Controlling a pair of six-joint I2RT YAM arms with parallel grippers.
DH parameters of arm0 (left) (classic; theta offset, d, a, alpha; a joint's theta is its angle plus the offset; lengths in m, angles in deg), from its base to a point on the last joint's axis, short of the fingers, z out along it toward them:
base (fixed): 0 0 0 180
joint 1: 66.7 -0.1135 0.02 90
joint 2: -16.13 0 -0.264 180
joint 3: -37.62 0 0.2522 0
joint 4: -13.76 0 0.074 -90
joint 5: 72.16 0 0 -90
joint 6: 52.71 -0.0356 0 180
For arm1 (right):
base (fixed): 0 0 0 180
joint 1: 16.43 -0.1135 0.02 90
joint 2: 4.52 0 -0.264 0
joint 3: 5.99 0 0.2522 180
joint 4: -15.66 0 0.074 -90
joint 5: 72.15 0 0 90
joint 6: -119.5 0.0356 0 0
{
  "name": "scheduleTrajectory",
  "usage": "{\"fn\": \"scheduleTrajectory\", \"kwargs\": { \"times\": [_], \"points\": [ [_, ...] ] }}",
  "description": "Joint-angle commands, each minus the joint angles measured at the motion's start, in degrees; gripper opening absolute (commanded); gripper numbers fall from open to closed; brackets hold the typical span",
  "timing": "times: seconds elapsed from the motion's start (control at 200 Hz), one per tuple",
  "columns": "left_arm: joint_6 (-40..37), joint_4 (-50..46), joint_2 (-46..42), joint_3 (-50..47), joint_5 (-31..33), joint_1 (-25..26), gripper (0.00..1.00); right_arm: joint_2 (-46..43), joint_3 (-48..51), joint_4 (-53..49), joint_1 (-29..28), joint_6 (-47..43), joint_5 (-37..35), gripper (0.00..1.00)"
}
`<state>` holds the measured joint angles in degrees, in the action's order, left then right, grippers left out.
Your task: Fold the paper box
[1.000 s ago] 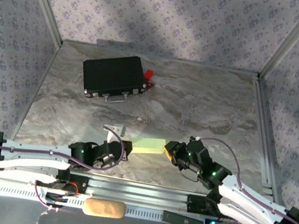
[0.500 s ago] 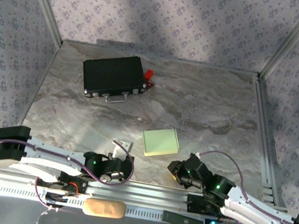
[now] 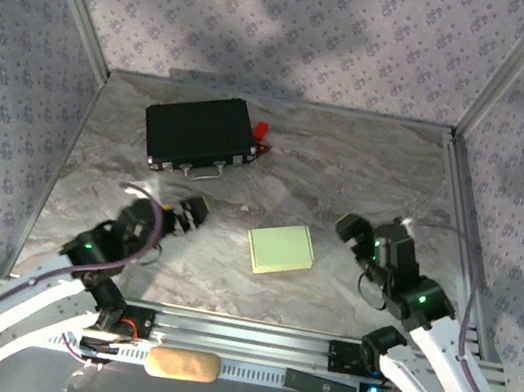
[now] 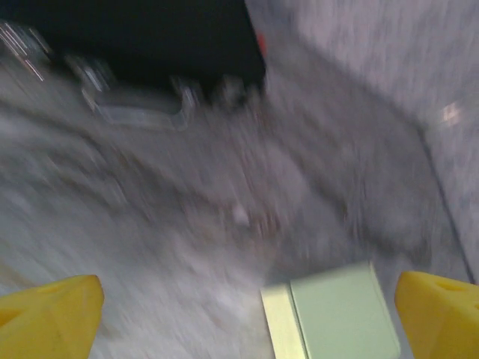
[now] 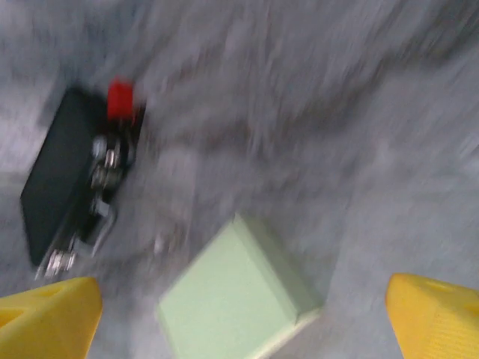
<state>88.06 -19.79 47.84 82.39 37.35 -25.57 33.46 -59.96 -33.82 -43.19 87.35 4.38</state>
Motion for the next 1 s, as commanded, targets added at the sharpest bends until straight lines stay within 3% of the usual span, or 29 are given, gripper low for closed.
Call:
{"fn": "scheduleTrajectory", "kwargs": {
  "times": [0.0, 0.045, 0.105, 0.17, 0.215, 0.28, 0.425, 0.525, 0.635, 0.869, 0.949, 0.999],
  "points": [
    [-10.08, -9.49, -4.48, 4.68, 0.8, -9.67, 1.0, 2.1, -0.79, -2.68, 3.97, -14.29, -18.72, 0.99],
    [-10.08, -12.16, -2.99, 6.26, 7.96, -13.0, 1.0, 1.82, 3.04, 6.57, 5.34, -22.65, -21.82, 0.99],
    [-8.03, -14.86, 1.81, 7.34, 18.14, -15.74, 1.0, 0.74, 10.49, 23.49, 6.76, -37.68, -20.48, 0.99],
    [-13.29, -9.73, 7.18, 5.77, 21.7, -17.32, 1.0, 0.31, 16.86, 37.37, 7.89, -45.05, -19.97, 0.99],
    [-22.0, -0.68, 9.57, 2.61, 20.26, -17.59, 1.0, 1.1, 20.27, 44.68, 9.32, -48.65, -18.69, 0.99],
    [-38.31, 16.2, 11.55, -3.63, 12.21, -17.9, 1.0, 4.37, 21.92, 48.01, 12.34, -49.4, -15.47, 0.99],
    [-52.39, 43.18, 18.82, -14.85, 11.82, -19.82, 1.0, 14.73, 25.36, 59.66, 17.75, -51.57, -9.44, 0.99],
    [-54.01, 50.49, 26.38, -16.37, 3.23, -26.99, 1.0, 22.17, 26.38, 67.95, 20.44, -52.12, -6.64, 0.99],
    [-54.35, 62.99, 35.68, -18.05, -0.87, -32.0, 1.0, 29.69, 26.25, 76.36, 21.19, -55.29, -3.38, 0.99],
    [-53.12, 77.77, 50.72, -15.83, -4.2, -35.12, 1.0, 36.12, 26.27, 85.86, 22.84, -61.26, 0.75, 0.99],
    [-54.14, 88.42, 58.67, -16.61, -6.09, -35.6, 1.0, 39.7, 27.52, 91.29, 24.33, -60.82, 2.09, 0.99],
    [-53.89, 87.61, 57.31, -16.92, -6.09, -35.42, 1.0, 42.86, 27.56, 94.42, 24.54, -61.25, 3.4, 0.99]
  ]
}}
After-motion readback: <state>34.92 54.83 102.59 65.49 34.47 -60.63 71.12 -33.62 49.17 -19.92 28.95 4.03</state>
